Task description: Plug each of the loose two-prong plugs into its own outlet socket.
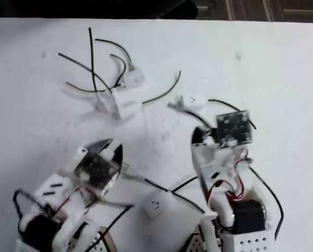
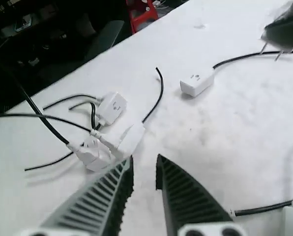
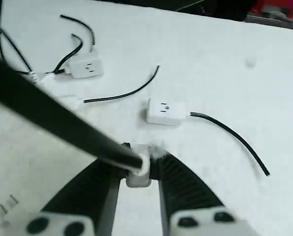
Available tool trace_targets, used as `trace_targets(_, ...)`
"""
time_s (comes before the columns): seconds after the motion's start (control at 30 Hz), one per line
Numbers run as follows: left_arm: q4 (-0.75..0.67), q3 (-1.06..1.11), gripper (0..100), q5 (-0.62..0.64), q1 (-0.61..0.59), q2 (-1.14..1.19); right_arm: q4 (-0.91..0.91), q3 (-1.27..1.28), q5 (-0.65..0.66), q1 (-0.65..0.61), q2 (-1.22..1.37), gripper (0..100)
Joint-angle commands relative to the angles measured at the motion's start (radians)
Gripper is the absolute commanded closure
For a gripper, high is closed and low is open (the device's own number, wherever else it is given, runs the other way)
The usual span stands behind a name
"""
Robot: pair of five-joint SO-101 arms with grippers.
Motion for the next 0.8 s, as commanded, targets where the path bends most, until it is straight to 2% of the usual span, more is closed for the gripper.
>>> trace_targets(0.0,-0.014,-0.157,89,-0.003,-0.004,0.298,-0.07,-0.015,-0.054,0.122,0.076,98.2)
trace_targets(0.17,-0.089,-0.408,88,-0.008,-0.004,0.736,-0.137,-0.057,-0.078,0.231,0.242,98.1)
trace_targets(0.37,-0.104,-0.712,73,-0.084,-0.005,1.219,-0.139,-0.135,-0.138,0.34,0.38,98.1)
trace_targets(0.67,-0.245,-1.138,73,-0.206,-0.002,1.791,-0.14,-0.143,-0.138,0.383,0.395,98.1)
trace_targets(0.77,-0.272,-1.264,72,-0.212,0.001,1.946,-0.14,-0.144,-0.137,0.395,0.395,98.1)
